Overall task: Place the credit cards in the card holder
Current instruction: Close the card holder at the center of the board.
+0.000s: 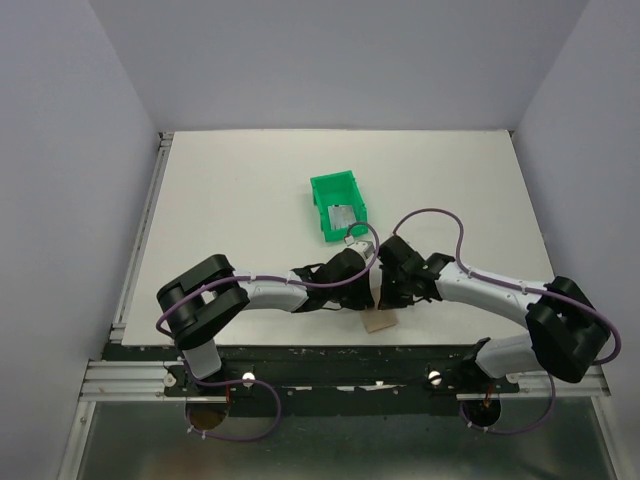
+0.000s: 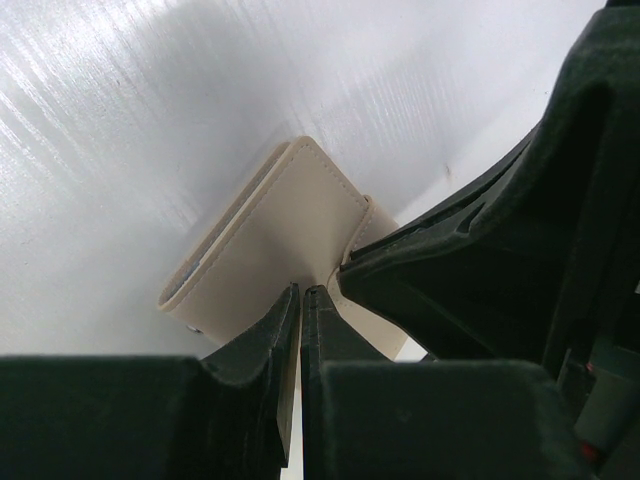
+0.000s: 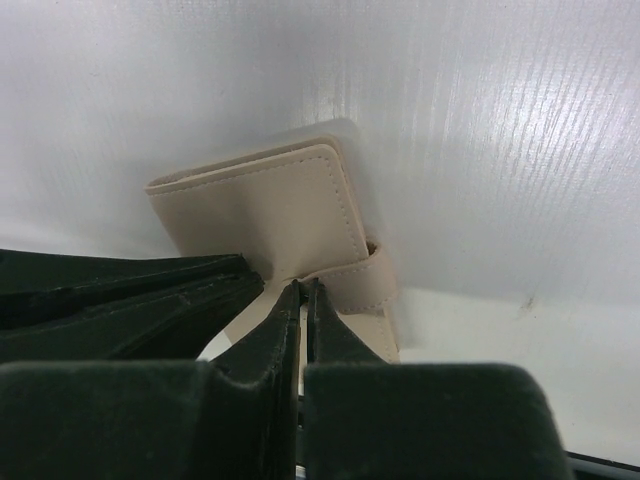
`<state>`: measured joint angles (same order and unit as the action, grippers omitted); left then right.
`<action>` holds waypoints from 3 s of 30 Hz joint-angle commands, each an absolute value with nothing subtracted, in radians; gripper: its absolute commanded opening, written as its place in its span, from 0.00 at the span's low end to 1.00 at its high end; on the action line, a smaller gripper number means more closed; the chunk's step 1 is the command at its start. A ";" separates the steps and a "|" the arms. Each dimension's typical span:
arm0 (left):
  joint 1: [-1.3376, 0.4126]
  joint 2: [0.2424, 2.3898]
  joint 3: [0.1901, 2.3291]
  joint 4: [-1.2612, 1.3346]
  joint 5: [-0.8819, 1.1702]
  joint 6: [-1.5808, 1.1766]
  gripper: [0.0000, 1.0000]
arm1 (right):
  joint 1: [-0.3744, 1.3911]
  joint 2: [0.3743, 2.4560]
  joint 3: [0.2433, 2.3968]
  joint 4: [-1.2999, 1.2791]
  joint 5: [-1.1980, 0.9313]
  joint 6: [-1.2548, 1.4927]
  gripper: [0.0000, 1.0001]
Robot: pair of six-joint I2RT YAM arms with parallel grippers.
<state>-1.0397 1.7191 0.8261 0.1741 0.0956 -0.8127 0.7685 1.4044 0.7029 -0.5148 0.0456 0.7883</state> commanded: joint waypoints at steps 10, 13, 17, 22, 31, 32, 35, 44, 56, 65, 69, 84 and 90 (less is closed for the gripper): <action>-1.043 1.755 0.807 0.156 0.127 -0.811 0.15 | 0.773 1.160 0.512 -0.272 0.178 0.755 0.16; -1.045 1.756 0.808 0.158 0.127 -0.813 0.15 | 0.775 1.102 0.505 -0.270 0.193 0.733 0.20; -1.045 1.756 0.805 0.161 0.129 -0.813 0.15 | 0.775 1.081 0.506 -0.293 0.170 0.716 0.22; -1.045 1.759 0.807 0.161 0.129 -0.811 0.15 | 0.775 1.052 0.466 -0.279 0.120 0.718 0.25; -1.045 1.767 0.813 0.164 0.133 -0.811 0.15 | 0.775 0.968 0.431 -0.295 0.110 0.729 0.29; -1.045 1.767 0.815 0.163 0.133 -0.811 0.15 | 0.773 0.966 0.433 -0.293 0.106 0.730 0.29; -1.043 1.767 0.813 0.163 0.133 -0.810 0.15 | 0.775 0.973 0.431 -0.278 0.084 0.730 0.29; -1.043 1.766 0.816 0.156 0.133 -0.810 0.15 | 0.773 0.988 0.417 -0.285 0.081 0.733 0.29; -1.045 1.772 0.825 0.149 0.137 -0.805 0.15 | 0.775 1.025 0.422 -0.262 0.072 0.739 0.29; -1.045 1.772 0.824 0.149 0.137 -0.808 0.15 | 0.775 1.069 0.437 -0.241 0.074 0.747 0.27; -1.045 1.773 0.822 0.149 0.137 -0.808 0.15 | 0.775 1.080 0.440 -0.241 0.077 0.749 0.26; -1.043 1.772 0.819 0.149 0.135 -0.810 0.14 | 0.775 1.153 0.483 -0.298 0.123 0.776 0.13; -1.042 1.773 0.816 0.150 0.133 -0.810 0.14 | 0.775 1.167 0.480 -0.319 0.126 0.779 0.09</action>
